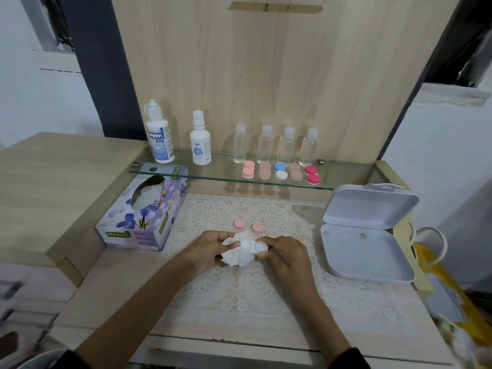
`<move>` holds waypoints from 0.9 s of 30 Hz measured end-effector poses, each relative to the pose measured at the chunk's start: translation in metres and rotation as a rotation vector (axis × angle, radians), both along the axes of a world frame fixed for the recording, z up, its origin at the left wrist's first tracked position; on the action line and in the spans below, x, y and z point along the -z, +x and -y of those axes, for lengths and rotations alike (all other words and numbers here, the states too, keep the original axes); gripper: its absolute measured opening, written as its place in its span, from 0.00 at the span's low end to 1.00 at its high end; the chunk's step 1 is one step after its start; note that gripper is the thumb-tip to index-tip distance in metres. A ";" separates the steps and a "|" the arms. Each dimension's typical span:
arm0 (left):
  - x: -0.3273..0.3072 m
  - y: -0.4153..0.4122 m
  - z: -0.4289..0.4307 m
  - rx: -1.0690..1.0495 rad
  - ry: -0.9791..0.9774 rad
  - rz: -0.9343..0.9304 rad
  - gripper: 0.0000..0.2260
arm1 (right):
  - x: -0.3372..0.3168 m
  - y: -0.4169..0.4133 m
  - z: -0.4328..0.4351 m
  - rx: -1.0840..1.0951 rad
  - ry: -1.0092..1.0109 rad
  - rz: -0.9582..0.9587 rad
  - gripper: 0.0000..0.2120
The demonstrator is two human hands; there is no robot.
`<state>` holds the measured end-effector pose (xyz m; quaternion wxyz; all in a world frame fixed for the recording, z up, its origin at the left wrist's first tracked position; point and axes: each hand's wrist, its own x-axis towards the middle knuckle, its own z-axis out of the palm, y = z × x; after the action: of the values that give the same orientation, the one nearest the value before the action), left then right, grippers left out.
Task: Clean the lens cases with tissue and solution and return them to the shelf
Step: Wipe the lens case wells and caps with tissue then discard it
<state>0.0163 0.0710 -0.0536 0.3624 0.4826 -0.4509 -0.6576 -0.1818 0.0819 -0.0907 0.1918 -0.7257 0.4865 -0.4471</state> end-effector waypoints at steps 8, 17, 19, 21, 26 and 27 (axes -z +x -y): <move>0.002 -0.008 -0.004 -0.291 -0.245 0.160 0.04 | -0.001 0.001 -0.002 0.045 -0.004 -0.066 0.14; -0.005 -0.009 0.004 -0.256 -0.693 0.369 0.08 | -0.003 0.002 -0.003 0.038 -0.006 -0.044 0.15; -0.002 -0.011 0.007 -0.189 -0.764 0.448 0.09 | -0.003 0.002 -0.003 0.025 0.004 -0.031 0.15; -0.002 -0.014 0.009 -0.139 -0.799 0.514 0.10 | -0.003 0.002 -0.003 0.014 0.000 -0.030 0.14; -0.007 -0.024 0.001 0.128 -1.024 0.711 0.11 | -0.003 0.003 -0.002 0.011 0.015 0.009 0.11; -0.007 -0.025 -0.002 0.142 -1.030 0.736 0.10 | -0.003 0.003 -0.002 0.028 0.036 0.021 0.12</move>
<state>-0.0084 0.0727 -0.0470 0.3246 0.4099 -0.8353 -0.1701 -0.1787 0.0836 -0.0873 0.2036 -0.7105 0.5025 -0.4486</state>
